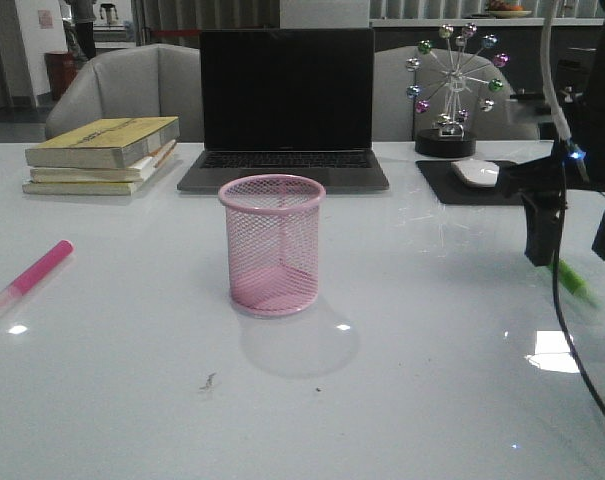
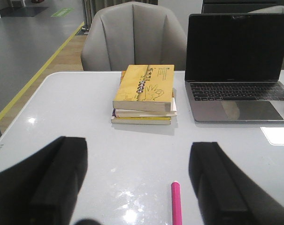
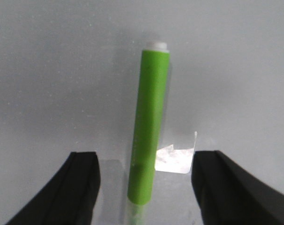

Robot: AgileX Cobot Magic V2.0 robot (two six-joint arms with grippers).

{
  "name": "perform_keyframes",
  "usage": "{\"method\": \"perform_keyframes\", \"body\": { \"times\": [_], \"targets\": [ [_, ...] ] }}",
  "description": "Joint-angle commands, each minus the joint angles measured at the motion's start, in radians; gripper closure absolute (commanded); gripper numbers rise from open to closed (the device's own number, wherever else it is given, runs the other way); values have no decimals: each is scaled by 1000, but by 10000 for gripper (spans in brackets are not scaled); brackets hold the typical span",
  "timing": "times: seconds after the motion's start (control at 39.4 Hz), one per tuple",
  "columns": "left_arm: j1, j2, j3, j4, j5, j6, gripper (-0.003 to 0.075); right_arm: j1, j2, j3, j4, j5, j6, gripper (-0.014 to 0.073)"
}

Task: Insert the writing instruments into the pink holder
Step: 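Lower the right gripper and grasp the green marker, then lift the green marker and carry it over the pink holder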

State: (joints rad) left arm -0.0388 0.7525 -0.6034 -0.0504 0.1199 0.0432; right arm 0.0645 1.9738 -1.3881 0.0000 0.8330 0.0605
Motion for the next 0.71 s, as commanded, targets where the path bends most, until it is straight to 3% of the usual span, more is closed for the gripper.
{"method": "perform_keyframes", "body": {
  "times": [0.0,0.46,0.53,0.69],
  "targets": [
    [-1,0,-38,-6,-82,-2,201,2,-34,-37,-12,-36,-12,64],
    [-1,0,-38,-6,-82,-2,201,2,29,-37,-12,-61,-12,179],
    [-1,0,-38,-6,-82,-2,201,2,29,-37,-12,-63,-12,266],
    [-1,0,-38,-6,-82,-2,201,2,29,-38,-12,-82,-12,555]
  ]
}}
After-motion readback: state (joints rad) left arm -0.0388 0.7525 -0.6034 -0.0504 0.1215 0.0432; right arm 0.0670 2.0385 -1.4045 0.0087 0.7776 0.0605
